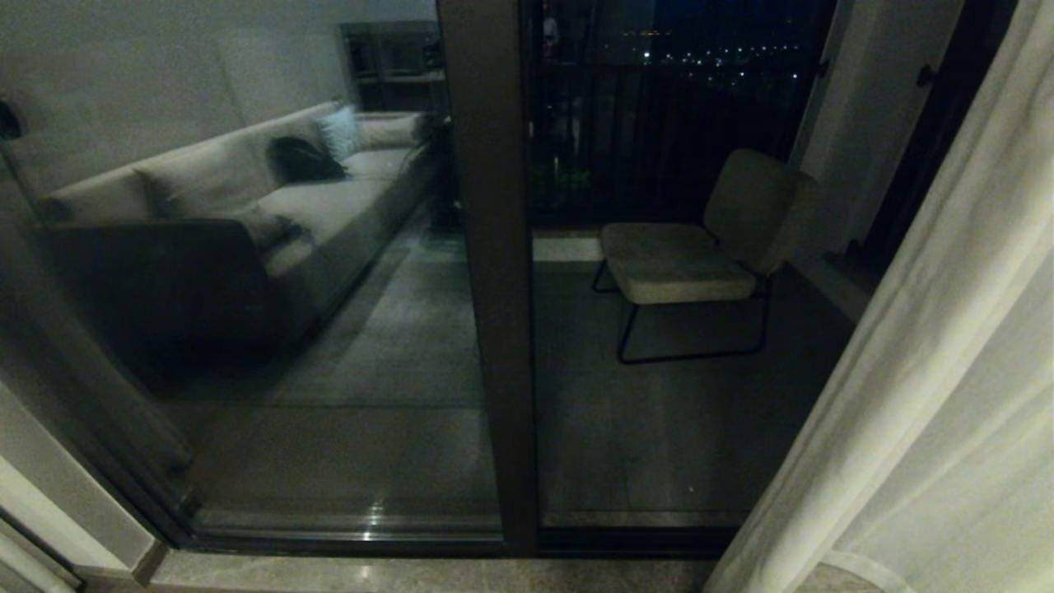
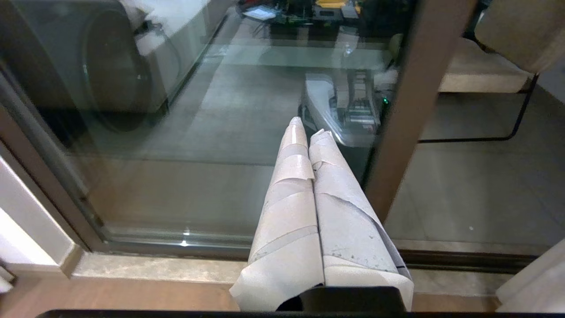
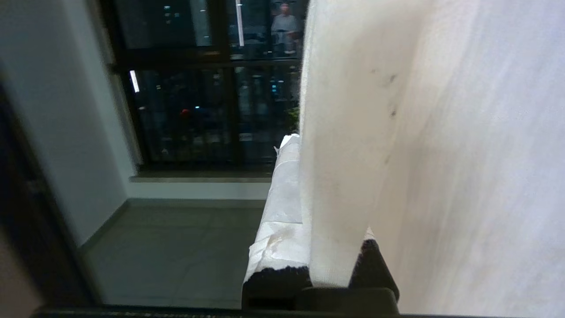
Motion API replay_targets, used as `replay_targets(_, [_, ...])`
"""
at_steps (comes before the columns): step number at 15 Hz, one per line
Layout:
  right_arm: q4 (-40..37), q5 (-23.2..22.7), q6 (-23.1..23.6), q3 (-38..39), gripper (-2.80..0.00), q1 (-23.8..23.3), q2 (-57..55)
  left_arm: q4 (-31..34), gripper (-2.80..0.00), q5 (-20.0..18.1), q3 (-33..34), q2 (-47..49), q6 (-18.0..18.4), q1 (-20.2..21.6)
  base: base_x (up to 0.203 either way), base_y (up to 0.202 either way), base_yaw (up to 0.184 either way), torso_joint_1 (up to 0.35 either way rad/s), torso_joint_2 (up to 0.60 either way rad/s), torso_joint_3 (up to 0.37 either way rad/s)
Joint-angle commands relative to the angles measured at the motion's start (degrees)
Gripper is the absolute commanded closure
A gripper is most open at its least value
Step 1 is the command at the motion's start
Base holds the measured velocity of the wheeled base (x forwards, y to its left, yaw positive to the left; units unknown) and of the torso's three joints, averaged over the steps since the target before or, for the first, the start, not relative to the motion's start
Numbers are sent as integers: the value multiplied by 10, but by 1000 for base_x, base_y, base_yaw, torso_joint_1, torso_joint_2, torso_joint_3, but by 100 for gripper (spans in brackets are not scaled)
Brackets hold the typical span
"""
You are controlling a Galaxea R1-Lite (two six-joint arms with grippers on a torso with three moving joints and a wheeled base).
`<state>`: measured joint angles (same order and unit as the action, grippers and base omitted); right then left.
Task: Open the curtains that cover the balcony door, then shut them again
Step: Close the inner curtains on both sides
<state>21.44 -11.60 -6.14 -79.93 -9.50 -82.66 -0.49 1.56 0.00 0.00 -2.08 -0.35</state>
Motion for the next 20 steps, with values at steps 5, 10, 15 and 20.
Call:
replay_targets(5, [1, -7, 0, 2, 0, 0, -2, 0, 0, 0, 0, 0, 1, 0, 0, 189, 2, 1, 3, 2])
replay_targets(10, [1, -8, 0, -1, 0, 0, -5, 0, 0, 0, 0, 0, 0, 0, 0, 191, 2, 2, 1, 4])
replay_targets(15, [1, -8, 0, 1, 0, 0, -4, 0, 0, 0, 0, 0, 0, 0, 0, 190, 1, 2, 1, 2])
replay_targets(20, [1, -8, 0, 1, 0, 0, -3, 0, 0, 0, 0, 0, 1, 0, 0, 189, 1, 4, 1, 2])
